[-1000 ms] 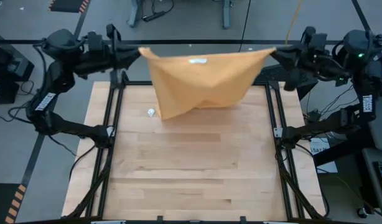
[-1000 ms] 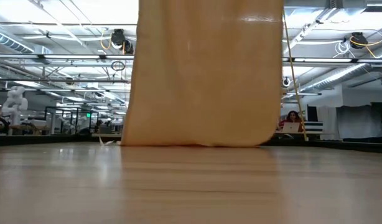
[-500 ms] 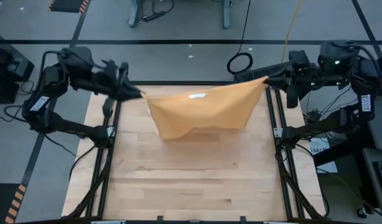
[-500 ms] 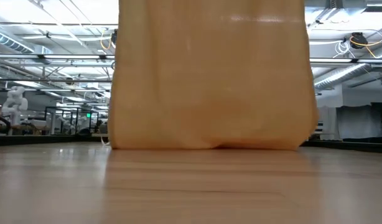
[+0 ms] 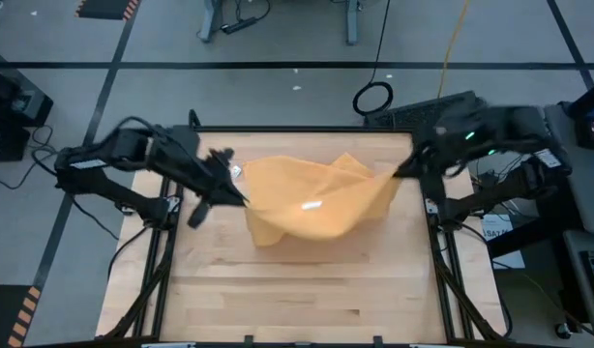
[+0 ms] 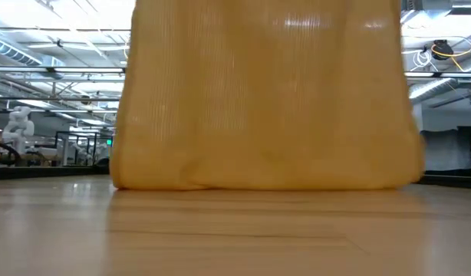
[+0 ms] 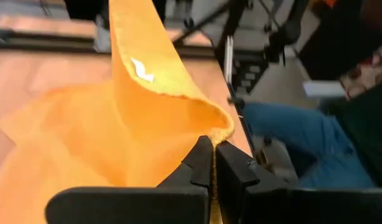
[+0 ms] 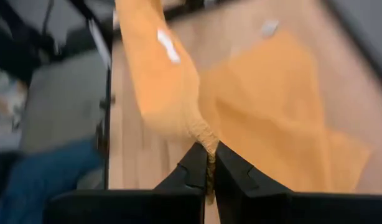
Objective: Roll towel
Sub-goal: Fold the yellow towel
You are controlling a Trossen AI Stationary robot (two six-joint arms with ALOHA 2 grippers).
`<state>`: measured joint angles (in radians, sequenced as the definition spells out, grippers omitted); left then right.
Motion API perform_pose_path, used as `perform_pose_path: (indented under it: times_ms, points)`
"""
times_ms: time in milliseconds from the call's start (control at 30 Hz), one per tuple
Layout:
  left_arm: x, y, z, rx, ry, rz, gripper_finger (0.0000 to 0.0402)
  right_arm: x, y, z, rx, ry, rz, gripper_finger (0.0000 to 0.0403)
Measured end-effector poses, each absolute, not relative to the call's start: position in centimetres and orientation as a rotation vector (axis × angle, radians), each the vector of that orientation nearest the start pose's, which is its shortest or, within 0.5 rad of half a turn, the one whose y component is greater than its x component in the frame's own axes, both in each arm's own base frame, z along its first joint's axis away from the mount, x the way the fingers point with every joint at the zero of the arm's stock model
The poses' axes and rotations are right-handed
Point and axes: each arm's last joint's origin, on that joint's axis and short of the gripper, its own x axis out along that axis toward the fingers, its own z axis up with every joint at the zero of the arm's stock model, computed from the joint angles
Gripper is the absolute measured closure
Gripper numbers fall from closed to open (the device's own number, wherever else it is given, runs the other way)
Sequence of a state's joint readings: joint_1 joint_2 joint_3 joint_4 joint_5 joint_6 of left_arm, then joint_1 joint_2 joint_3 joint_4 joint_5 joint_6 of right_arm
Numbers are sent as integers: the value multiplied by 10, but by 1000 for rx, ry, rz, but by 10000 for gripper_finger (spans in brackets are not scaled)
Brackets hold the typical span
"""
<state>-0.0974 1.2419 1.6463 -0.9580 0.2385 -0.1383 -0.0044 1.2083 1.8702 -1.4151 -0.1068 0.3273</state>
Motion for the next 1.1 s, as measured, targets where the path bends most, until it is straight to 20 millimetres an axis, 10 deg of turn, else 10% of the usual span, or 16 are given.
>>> perform_pose_path:
  times_ms: [600, 1100]
  points:
    - [267, -144, 324, -122, 898, -312, 392, 187, 98, 309, 421, 1126, 55, 396]
    - [269, -223, 258, 27, 986, -300, 391, 168, 146, 241, 341, 939, 78, 396]
